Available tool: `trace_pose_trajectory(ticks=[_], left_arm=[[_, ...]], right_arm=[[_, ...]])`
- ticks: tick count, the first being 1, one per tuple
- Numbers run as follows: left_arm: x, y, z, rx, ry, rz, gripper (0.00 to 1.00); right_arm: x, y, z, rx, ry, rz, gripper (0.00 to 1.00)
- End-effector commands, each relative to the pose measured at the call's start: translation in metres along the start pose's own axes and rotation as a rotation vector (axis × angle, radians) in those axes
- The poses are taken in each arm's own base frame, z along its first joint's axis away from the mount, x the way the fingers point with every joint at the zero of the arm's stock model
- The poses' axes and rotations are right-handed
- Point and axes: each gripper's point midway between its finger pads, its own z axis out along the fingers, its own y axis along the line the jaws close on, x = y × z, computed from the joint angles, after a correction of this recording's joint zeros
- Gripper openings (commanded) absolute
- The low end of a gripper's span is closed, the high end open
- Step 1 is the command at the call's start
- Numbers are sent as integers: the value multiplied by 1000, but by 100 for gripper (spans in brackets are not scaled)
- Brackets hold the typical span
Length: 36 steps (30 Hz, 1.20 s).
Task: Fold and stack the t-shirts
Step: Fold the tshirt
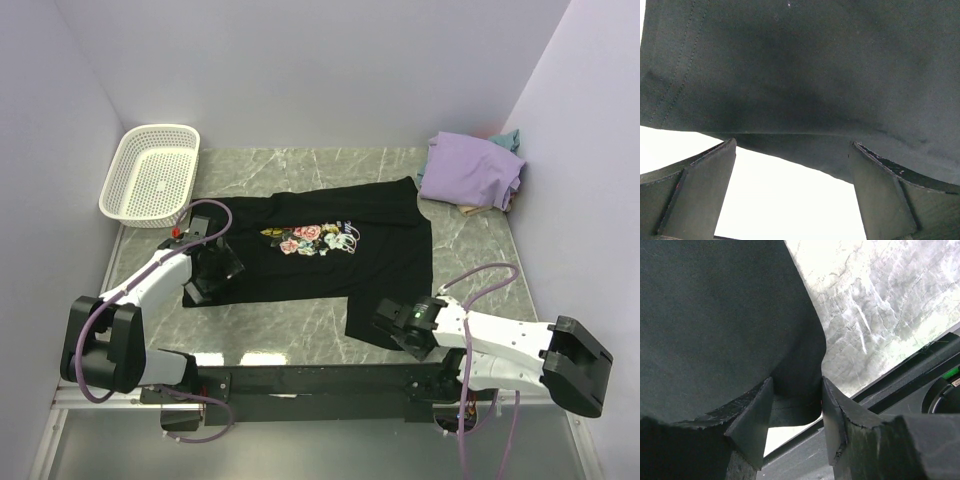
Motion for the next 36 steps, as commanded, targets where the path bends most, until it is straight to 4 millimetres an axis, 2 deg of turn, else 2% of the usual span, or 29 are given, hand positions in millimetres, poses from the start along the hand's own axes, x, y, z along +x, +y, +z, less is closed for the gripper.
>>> trace_pose_trajectory(ticks=[1, 2, 4, 5, 6, 10, 11, 13, 14, 17, 19, 24, 25, 27, 29, 30, 32, 36], left_arm=[[-5, -10, -4, 48, -17, 12, 99], [-4, -10, -4, 48, -15, 12, 99], [-2, -8, -2, 41, -8, 12, 99], [-2, -8, -2, 40, -10, 12, 99], [-2, -8, -2, 43, -10, 12, 99], [-5, -15, -10, 83, -25, 13, 100], [-7, -16, -13, 91, -32, 12, 99], [-10, -16, -21, 96, -49, 2, 99], [-13, -17, -25, 98, -58, -4, 99], [-12, -14, -34, 92, -58, -25, 99], [-12, -12, -39, 94, -65, -41, 100], [7, -1, -37, 102, -28, -88, 99], [16, 5, -31, 92, -6, -112, 99], [22, 0, -29, 142, 3, -140, 99], [34, 6, -20, 145, 23, -187, 96], [30, 2, -20, 179, 0, -206, 95], [36, 3, -17, 194, 8, -244, 92], [24, 6, -21, 194, -66, -295, 92]], right_arm=[[-4, -2, 2, -5, -28, 21, 50], [-4, -2, 2, -3, -27, 19, 50], [-5, -1, 2, -8, -31, 14, 32], [-5, 0, 2, -13, -34, 15, 19], [-6, 2, 2, -22, -35, 10, 0], [-18, 25, -15, -96, -85, -58, 0], [-24, 38, -27, -127, -99, -53, 0], [-39, 44, -37, -131, -167, -102, 0], [-46, 56, -51, -158, -181, -95, 0], [-64, 68, -70, -171, -246, -134, 0], [-71, 71, -76, -171, -275, -164, 0], [-81, 80, -85, -205, -319, -198, 0], [-83, 82, -87, -216, -331, -202, 0], [-90, 84, -92, -232, -351, -212, 0], [-96, 89, -97, -257, -369, -212, 0], [-101, 89, -99, -265, -374, -225, 0], [-104, 95, -101, -299, -385, -221, 0], [-115, 96, -102, -340, -395, -225, 0]])
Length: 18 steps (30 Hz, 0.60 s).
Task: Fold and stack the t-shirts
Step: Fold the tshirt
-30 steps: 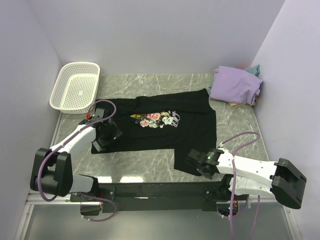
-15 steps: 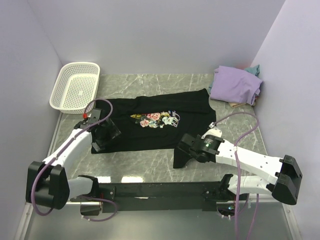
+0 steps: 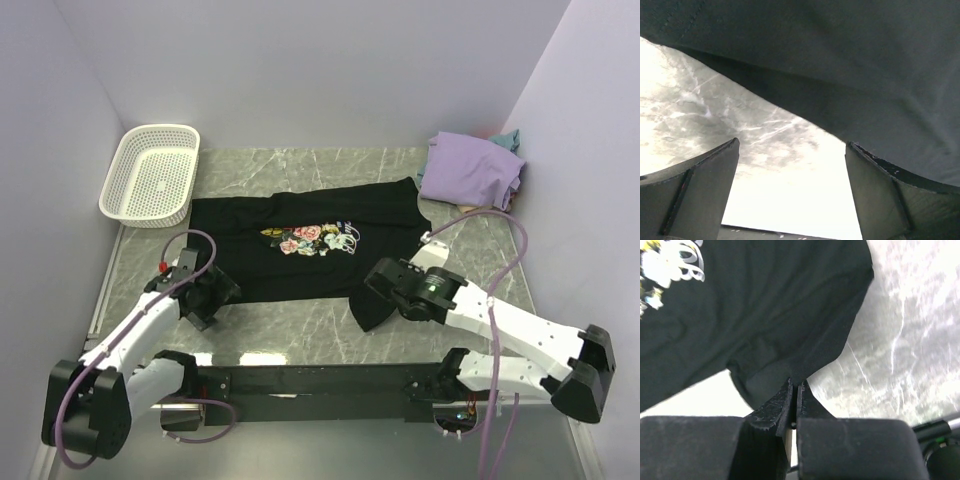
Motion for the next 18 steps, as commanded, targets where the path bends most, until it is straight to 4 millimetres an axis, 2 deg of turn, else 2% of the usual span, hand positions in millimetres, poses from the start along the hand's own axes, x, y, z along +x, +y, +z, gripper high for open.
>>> trace_pose_trajectory(ticks=[1, 7, 18], left_arm=[[-23, -26, -11, 105, -112, -92, 92], [-39, -18, -6, 58, -202, -156, 91], [-26, -1, 29, -41, -162, -163, 84]], right_arm=[[-35, 9, -4, -72, -101, 27, 1], [-43, 8, -1, -94, -113, 21, 2], [-59, 18, 1, -120, -143, 20, 3]])
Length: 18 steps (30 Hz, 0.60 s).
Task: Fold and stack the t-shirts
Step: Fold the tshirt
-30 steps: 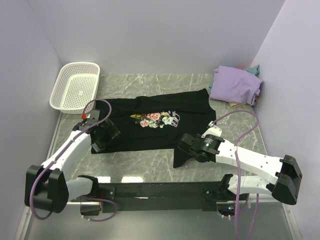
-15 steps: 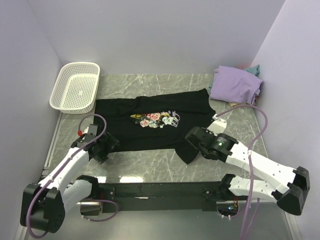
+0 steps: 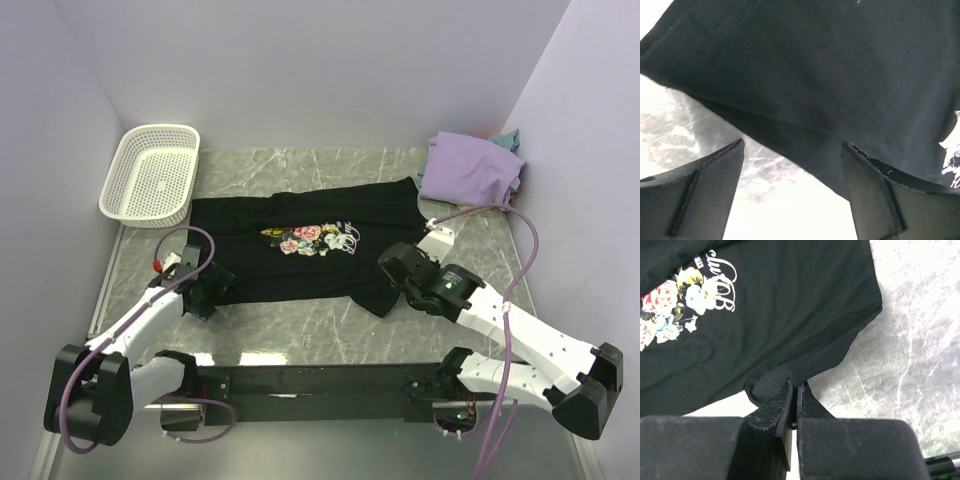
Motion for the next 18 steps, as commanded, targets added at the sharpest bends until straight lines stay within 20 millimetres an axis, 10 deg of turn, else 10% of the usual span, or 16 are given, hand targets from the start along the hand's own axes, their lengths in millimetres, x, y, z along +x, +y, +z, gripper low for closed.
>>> trace_pose_trajectory(ticks=[1, 5, 7, 9, 18], left_arm=[[4, 11, 15, -40, -20, -16, 80], [5, 13, 20, -44, -22, -6, 55], [6, 14, 20, -49, -20, -1, 15], [6, 12, 19, -48, -16, 4, 1], [4, 1, -3, -1, -20, 34, 1]], right_arm=[[-17, 6, 1, -16, -54, 13, 3], [-16, 6, 4, -17, -52, 13, 4], [-16, 4, 6, -10, -51, 12, 4], [-16, 3, 7, -1, -52, 13, 4], [-36, -13, -6, 33, -106, 43, 4]])
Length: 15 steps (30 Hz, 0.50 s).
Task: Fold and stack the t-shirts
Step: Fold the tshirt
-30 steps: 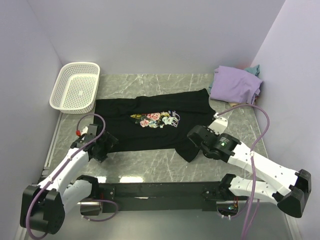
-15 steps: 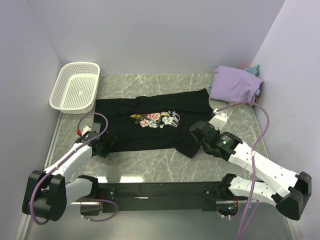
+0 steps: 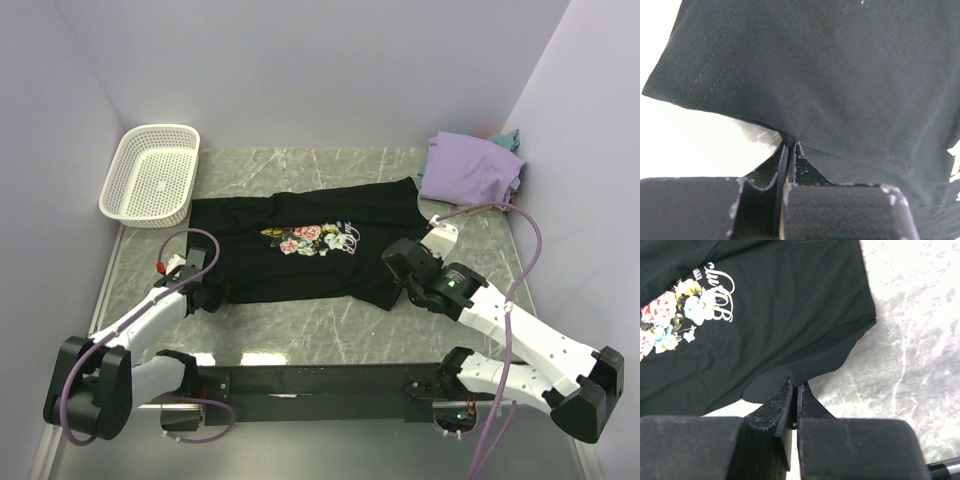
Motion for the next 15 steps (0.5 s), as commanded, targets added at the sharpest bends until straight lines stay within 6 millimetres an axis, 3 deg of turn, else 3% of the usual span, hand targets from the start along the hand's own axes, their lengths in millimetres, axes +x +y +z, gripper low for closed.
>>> trace_pose_trajectory(ticks=[1, 9, 15], left_arm=[[-1, 1, -17, 3, 6, 30, 1], [-20, -33, -50, 90, -27, 55, 1], [-25, -46, -49, 75, -18, 105, 4]], right_arm=[[-29, -12, -13, 21, -90, 55, 4], [-49, -22, -12, 50, -138, 73, 4], [-71, -15, -8, 32, -179, 76, 6]])
